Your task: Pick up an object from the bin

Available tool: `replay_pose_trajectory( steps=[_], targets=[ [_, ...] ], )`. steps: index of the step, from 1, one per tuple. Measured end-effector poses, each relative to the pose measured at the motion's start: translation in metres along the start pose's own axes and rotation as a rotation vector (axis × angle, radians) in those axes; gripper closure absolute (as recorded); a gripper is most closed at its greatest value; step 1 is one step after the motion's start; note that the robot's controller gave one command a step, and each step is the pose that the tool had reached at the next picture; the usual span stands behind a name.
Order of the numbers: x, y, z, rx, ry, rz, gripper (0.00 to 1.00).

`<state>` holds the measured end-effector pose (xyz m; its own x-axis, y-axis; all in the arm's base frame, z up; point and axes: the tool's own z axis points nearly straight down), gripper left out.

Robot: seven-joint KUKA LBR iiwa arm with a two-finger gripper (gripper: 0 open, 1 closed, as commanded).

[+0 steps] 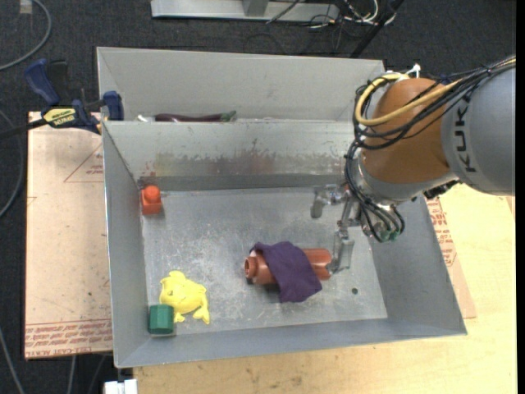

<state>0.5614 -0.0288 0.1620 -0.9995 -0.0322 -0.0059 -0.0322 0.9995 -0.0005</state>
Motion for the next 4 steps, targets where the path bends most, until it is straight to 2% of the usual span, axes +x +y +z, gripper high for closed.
replay_pose_trajectory(
  steps=[1,2,4],
  targets=[
    [-0.021,0.039,0.059,-0.001,-0.001,0.064,0.0],
    [0.039,0.019,0.08,0.0,0.001,0.077,1.0],
    [0.039,0.019,0.079,0.0,0.001,0.077,1.0]
  ],
)
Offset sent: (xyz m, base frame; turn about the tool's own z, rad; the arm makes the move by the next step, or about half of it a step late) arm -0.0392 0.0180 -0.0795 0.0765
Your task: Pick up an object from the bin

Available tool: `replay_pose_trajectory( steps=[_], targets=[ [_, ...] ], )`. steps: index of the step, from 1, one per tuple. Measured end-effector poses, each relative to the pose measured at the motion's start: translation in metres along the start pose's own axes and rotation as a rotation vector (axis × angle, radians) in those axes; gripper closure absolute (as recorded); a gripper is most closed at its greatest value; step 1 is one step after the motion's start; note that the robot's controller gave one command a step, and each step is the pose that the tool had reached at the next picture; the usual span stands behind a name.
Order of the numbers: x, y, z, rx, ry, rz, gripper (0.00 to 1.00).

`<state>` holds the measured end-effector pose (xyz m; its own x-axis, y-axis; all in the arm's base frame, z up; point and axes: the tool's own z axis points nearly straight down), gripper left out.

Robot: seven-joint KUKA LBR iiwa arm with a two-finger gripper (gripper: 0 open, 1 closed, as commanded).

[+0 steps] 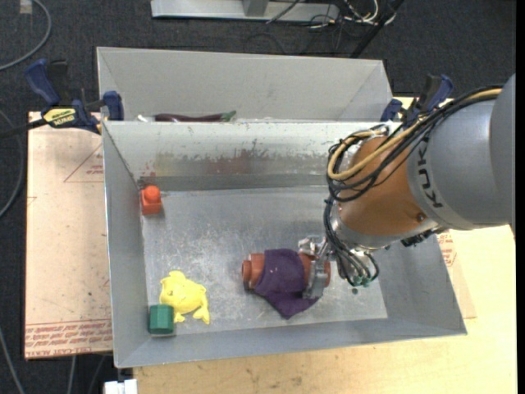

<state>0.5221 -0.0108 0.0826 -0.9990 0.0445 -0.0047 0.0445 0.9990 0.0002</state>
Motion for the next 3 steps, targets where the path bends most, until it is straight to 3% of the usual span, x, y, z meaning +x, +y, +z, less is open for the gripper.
replay_pose_trajectory(
  steps=[1,2,3],
  targets=[
    [0.042,0.008,-0.015,0.0,0.0,-0.013,1.0],
    [0.042,0.008,-0.015,0.0,0.0,-0.013,1.0],
    [0.04,0.014,-0.149,-0.001,-0.002,-0.013,1.0]
  ],
)
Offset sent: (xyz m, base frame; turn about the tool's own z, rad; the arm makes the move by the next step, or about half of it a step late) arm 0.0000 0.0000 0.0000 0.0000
